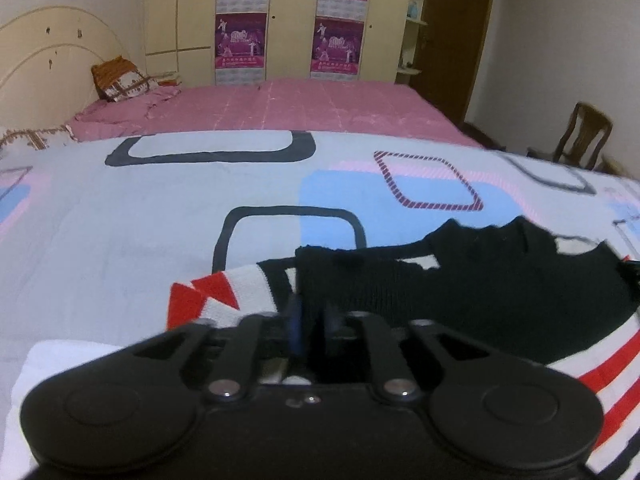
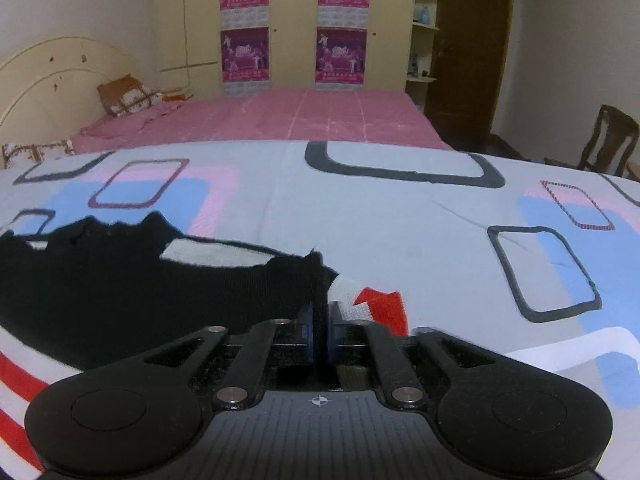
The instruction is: Fold small clothes
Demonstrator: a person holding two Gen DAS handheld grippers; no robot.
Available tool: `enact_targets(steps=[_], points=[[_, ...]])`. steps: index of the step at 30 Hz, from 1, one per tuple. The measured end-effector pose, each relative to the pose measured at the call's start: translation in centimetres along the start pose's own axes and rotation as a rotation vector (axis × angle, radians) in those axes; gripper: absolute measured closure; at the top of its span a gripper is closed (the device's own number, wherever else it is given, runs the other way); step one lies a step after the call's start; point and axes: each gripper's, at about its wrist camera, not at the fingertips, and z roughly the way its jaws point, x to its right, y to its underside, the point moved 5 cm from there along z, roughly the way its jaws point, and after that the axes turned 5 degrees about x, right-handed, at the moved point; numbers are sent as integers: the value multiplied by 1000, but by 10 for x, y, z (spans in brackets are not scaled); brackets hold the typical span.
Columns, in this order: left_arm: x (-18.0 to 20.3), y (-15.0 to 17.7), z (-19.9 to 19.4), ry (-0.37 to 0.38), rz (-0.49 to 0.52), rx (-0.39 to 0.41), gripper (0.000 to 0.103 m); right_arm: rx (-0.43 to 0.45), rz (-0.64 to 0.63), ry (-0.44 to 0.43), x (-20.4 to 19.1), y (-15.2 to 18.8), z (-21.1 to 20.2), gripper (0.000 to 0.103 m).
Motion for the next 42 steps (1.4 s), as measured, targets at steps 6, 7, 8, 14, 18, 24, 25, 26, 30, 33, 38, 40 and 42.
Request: enact_targets(steps=[6,7,8,14,18,24,25,26,30,33,38,40,42], points=[[28,-4,-57,26,-1,146,36,48,-21,-171,-33,-10,-45,70],[44,-2,-59,74,23,140,36,32,-42,-216,-47,-7,-46,70],[60,0,-57,109,51,120,37,25,-67,-255,-63,-3,-46,70],[115,17,-24,183,147,-2,32,-49,-151,-371,-130,15,-25,70],[58,20,-23,-7,111,3,32,-11,-188,-161,-86,18,-17,70],[39,17,-33,-13,99,20,31,-64,-126,-83,-34,11,-13,69],[45,15,-39,-21,98,26,30,-64,-125,-73,-39,8,-19,66],[52,14,-48,-9,100,53,26,-37,-131,-69,-42,6,-31,45],[97,27,-67,72,115,64,26,-5,-146,-232,-83,20,-64,43],[118,45,-65,122,92,7,32,-58,-180,-305,-115,39,-67,61],[115,56,-65,82,158,-6,27,-61,-210,-235,-114,50,-65,61],[91,59,-73,31,145,1,25,-70,-178,-124,-84,53,-65,61],[60,64,-81,-21,107,0,23,-101,-73,-58,-42,59,-68,57]])
